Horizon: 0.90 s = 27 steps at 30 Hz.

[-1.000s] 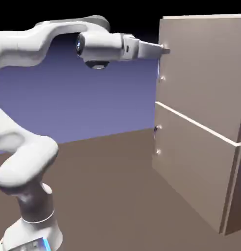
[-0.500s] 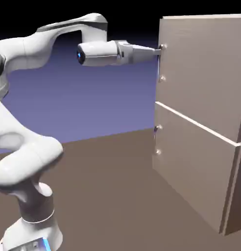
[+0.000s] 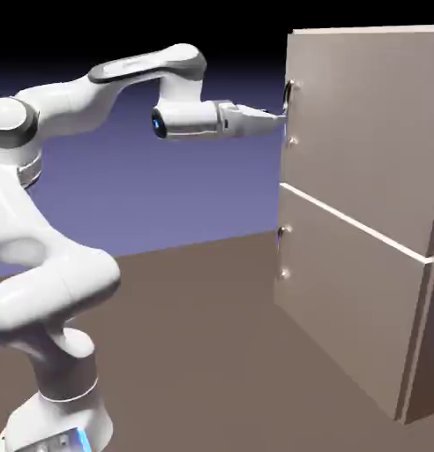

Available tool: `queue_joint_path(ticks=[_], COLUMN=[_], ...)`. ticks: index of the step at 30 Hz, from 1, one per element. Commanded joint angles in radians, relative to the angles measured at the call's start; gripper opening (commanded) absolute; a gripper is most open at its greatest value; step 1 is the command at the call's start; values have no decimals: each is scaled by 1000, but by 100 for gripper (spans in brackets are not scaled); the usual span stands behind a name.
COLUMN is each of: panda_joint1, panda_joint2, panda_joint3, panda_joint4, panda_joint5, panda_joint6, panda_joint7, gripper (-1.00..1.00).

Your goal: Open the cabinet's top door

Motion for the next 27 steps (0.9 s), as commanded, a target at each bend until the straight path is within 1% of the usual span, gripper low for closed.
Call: queue_joint_path(ticks=[1, 2, 3, 4, 14, 27], panda_joint1=[-40, -42, -42, -42, 320, 792], panda_joint2=[9, 9, 9, 9, 81, 60], panda_joint3=[25, 26, 26, 26, -208, -556], panda_joint4=[30, 31, 31, 31, -236, -534], panda_joint5=[0, 0, 0, 0, -14, -235], panda_joint6=[-3, -3, -3, -3, -139, -261], panda_joint7=[0, 0, 0, 0, -129, -81], gripper=[0, 0, -100, -100, -100, -100])
